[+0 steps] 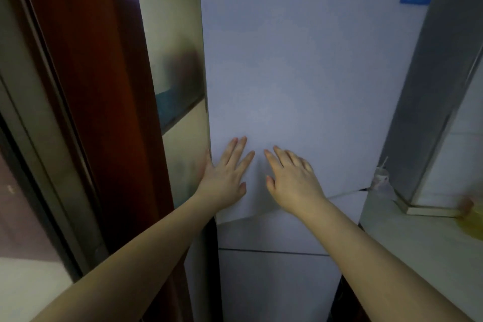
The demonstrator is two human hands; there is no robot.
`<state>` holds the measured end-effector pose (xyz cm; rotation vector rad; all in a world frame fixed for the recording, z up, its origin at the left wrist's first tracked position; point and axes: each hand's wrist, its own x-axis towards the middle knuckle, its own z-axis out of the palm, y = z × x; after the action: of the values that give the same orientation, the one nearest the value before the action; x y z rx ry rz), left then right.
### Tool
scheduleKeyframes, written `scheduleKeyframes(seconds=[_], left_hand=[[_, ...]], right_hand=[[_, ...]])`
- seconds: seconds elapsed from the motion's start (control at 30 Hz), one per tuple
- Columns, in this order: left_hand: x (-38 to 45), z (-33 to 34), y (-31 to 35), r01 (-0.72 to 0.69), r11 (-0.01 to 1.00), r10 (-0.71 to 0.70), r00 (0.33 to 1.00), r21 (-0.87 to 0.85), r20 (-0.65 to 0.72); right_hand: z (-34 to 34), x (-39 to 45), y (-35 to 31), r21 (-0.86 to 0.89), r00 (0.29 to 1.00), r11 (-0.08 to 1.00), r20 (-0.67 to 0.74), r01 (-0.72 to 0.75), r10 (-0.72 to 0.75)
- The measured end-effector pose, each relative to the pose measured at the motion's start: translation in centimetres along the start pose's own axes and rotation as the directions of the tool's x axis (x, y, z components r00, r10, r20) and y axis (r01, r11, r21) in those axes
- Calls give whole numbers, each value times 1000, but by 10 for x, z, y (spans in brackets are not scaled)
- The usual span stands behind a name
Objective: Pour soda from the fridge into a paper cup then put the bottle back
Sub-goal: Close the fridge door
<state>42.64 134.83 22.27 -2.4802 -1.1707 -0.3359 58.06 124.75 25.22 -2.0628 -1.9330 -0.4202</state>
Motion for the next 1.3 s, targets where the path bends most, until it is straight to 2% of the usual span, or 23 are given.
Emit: scheduleKeyframes(seconds=[0.13, 0.3, 0.47, 0.6, 1.07, 1.3], left_hand=[[20, 13, -7, 46, 999, -45, 997, 20, -65], [64, 25, -4, -53, 999, 52, 952, 4, -302], [102, 39, 1, 21, 1000, -18, 954, 8, -299], [114, 56, 1, 52, 998, -43, 948, 21, -315], [157, 66, -12, 94, 995, -92, 991, 16, -93], [144, 34, -3, 106, 994, -106, 994, -18, -24]], right_hand=[[20, 31, 3, -2, 1000, 1000, -10, -18, 18], [42, 68, 20, -39, 998, 998, -41, -45, 44], [66, 98, 48, -47, 990, 997, -133, -55, 48], [82, 109, 60, -69, 984, 998, -175, 8, -20], [92, 156, 80, -69, 993, 996, -97, 55, -61], [68, 149, 79, -2, 997, 998, -39, 60, -60]])
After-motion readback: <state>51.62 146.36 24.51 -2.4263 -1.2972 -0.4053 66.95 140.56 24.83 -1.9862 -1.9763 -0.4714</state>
